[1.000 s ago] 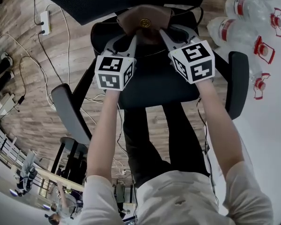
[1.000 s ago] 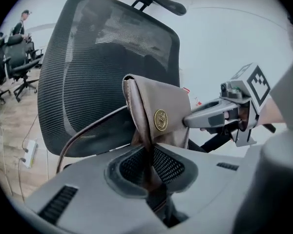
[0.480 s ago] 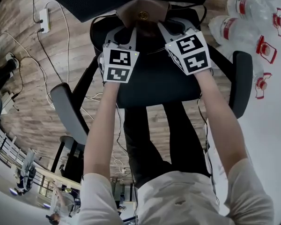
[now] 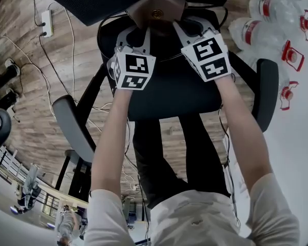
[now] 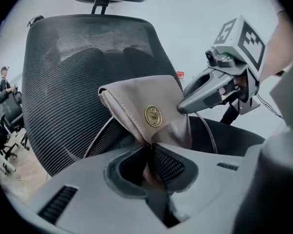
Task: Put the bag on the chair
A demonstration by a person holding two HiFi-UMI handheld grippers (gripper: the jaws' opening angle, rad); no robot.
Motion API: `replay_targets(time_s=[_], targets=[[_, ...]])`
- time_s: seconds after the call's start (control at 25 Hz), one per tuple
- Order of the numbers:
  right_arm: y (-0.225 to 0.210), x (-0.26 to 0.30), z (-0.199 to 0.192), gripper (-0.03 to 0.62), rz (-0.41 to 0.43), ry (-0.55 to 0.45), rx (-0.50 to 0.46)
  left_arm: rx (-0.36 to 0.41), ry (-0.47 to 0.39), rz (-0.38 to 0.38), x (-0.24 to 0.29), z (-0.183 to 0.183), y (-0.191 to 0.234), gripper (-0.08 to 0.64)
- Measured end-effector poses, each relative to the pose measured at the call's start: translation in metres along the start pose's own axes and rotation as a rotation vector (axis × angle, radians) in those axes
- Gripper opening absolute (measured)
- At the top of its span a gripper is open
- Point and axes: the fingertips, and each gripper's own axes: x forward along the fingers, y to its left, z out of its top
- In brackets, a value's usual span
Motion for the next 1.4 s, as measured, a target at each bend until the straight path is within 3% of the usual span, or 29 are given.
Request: replay_targets(time_s=[0.28,0.96,1.4], targets=[[-0.002,0.007,-0.004,0.049,-0.004,0.01,-0.013,0.029,0.011,0.006,0.01,-0.005,0.003,0.037],[-0.005,0.017,-0.006,0.078,0.008,0.051,-0.001,0.011,0.073,0.0,0.019,-0.017,0.004,0.048],[-0.006,0.015,-0.011,0.118,0.01,0.061,0.024,0.004,0.089,0.001,0.02,-0.021,0.004,0.102]])
